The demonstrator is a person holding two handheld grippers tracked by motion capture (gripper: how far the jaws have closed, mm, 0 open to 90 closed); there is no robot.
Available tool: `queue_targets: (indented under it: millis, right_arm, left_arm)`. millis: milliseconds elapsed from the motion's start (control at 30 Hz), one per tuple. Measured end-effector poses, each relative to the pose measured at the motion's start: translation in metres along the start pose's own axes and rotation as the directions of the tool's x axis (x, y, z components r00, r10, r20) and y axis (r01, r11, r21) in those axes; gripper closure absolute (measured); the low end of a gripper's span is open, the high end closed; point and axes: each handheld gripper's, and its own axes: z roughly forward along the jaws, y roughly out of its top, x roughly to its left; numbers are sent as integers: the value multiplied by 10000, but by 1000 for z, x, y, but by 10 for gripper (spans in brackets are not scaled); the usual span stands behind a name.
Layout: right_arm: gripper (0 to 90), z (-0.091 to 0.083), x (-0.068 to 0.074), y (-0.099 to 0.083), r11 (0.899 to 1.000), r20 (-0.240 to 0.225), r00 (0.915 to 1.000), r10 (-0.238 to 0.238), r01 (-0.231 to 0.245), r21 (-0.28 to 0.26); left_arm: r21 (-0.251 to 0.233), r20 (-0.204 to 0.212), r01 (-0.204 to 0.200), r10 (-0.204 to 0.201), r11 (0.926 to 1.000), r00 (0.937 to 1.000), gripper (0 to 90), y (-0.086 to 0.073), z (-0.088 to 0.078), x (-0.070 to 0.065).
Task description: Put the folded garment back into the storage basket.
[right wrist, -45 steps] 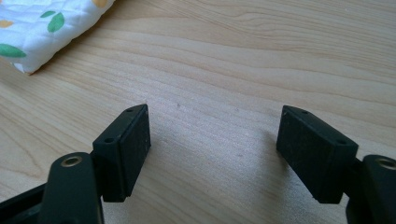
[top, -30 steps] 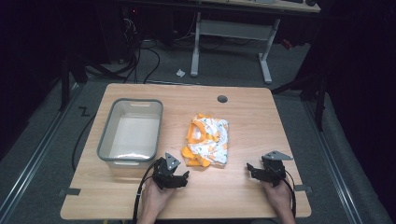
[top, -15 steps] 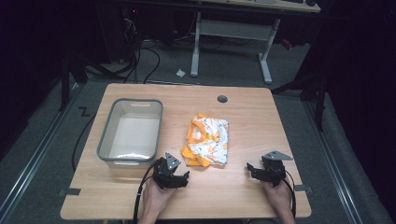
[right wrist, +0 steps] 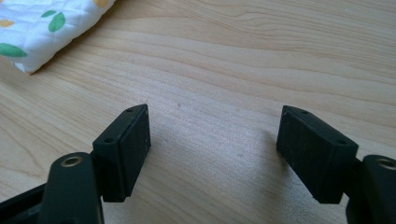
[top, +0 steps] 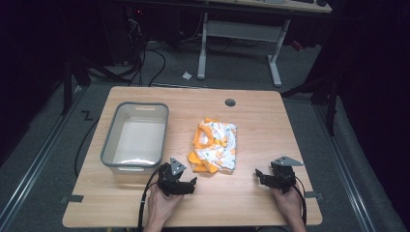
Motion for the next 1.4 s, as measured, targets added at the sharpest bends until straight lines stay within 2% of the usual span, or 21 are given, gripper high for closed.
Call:
queue_targets:
  millis: [100,200,467,567,700,800,967,1067,1167,1233,1400]
  right_arm:
    - [263,0,0,0,10000,-1,10000,0,0,2]
    - [263,0,0,0,10000,-5,10000,2,-2,1]
    - [263,0,0,0,10000,-7,10000,-41,41,-11]
    - [263,0,0,0,10000,-10,10000,-43,43,-14]
    - [264,0,0,0,10000,-46,10000,-64,64,-22]
    - [264,0,0,0,10000,-50,10000,-77,76,-20]
    - [264,0,0,0,10000,-52,10000,-62,62,-13]
    - [264,0,0,0,10000,-53,10000,-59,59,-13]
    - [264,0,0,0,10000,-53,10000,-61,61,-15]
    - [264,0,0,0,10000,-53,10000,-64,64,-15]
    - [264,0,0,0,10000,-52,10000,-63,63,-16]
  left_arm:
    - [2,122,-123,123,9999,9999,150,5,-1,-4]
    - [-218,313,-192,199,9996,9993,148,12,-5,-7]
    - [-511,887,-10,55,9987,9960,151,31,-4,-10]
    - [-744,926,157,-88,9971,9957,150,37,-4,-10]
    - [-1156,515,279,-221,9929,9984,144,44,-5,-8]
    - [-1219,642,614,-539,9906,9965,138,51,-6,-4]
    - [-1013,849,937,-852,9904,9927,138,63,-1,3]
    - [-806,792,976,-912,9920,9927,135,70,4,7]
    - [-728,900,1263,-1196,9893,9887,131,76,9,10]
    - [-619,761,1079,-1031,9922,9918,115,83,14,11]
    - [-503,625,979,-947,9939,9935,83,90,21,11]
